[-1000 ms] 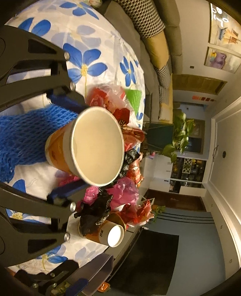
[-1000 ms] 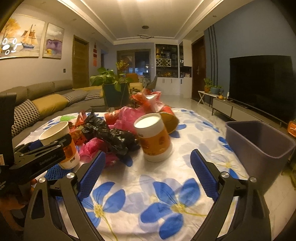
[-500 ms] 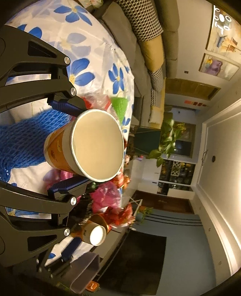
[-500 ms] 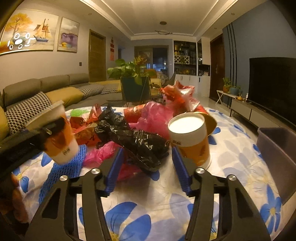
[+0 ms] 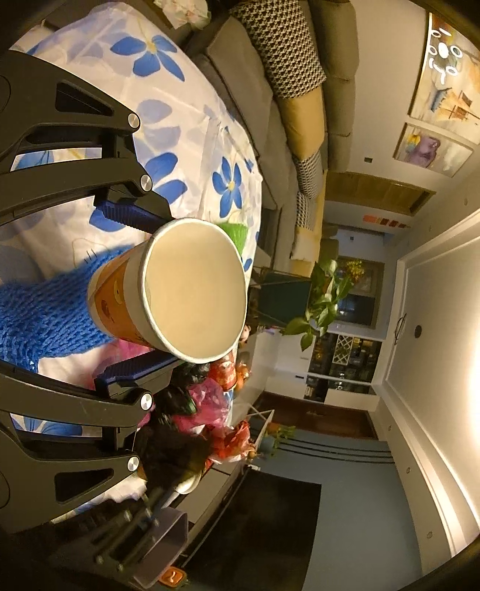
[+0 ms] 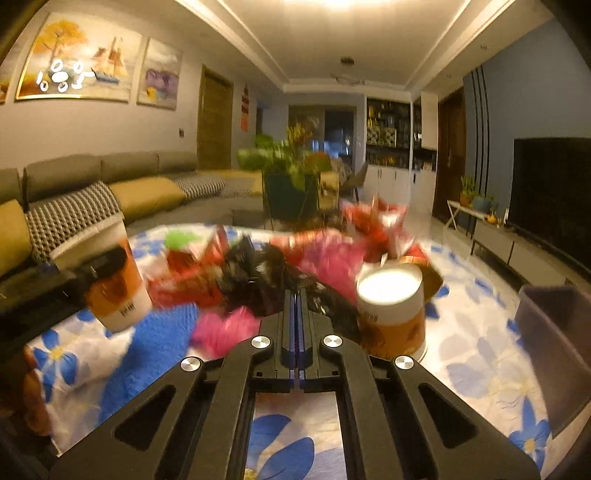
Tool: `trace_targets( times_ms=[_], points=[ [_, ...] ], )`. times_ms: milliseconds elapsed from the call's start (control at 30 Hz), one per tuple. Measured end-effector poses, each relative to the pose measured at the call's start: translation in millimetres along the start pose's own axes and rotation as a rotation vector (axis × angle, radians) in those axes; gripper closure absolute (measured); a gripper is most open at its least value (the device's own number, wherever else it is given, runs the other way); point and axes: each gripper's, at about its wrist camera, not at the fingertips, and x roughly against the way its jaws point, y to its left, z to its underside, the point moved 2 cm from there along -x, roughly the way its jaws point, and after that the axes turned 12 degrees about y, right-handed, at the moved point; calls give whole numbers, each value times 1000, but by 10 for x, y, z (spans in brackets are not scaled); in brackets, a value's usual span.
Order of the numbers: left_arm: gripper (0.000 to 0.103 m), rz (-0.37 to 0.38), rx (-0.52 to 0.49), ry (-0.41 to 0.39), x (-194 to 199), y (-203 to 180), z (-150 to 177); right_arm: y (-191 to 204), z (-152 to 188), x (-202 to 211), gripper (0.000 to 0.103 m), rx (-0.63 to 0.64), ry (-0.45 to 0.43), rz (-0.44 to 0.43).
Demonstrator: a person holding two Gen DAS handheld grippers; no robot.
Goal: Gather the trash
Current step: 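Carry the cup and black bag over the grey bin with both tools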
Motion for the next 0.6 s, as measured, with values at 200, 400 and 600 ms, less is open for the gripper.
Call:
trace_targets(
  times_ms=[200,400,600],
  points=[
    [45,-2,4,-17,147,15,18,-96,-78,388,101,-20,-78,4],
    [45,15,-11,-26,284,-72,53,-295,-82,592,101,-57,-101,31],
    [45,46,-42,-36,371,-248,75,-478,6,805,101,-81,-113,75]
  ],
)
